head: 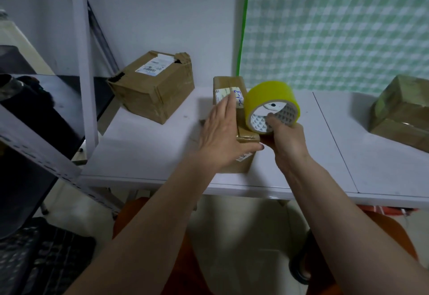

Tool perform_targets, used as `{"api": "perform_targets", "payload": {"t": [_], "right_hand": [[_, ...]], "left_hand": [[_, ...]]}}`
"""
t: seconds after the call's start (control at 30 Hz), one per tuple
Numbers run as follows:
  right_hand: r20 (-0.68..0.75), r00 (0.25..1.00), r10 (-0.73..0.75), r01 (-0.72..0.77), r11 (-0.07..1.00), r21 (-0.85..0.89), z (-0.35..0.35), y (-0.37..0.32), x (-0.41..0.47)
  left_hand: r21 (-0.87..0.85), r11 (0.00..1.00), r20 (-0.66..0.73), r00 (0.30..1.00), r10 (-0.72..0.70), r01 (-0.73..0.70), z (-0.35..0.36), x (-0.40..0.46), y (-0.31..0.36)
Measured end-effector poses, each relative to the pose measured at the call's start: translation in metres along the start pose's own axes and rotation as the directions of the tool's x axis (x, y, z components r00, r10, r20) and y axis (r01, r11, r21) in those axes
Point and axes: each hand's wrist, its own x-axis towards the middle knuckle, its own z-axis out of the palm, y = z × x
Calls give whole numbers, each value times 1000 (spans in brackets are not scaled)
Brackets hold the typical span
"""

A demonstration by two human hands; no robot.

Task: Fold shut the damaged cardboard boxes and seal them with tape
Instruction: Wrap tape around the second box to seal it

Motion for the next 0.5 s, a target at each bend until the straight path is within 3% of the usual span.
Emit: {"api": "perform_targets", "payload": {"t": [0.13,0.5], "right_hand": [[1,997,-72,72,993,-92,-4,-10,3],[15,997,80,-80,997,-15,-35,-4,16]], "left_hand": [[18,1000,5,1000,-19,19,-3,-3,-4],[105,994,46,999,-6,2,-2,-2,-3]]}}
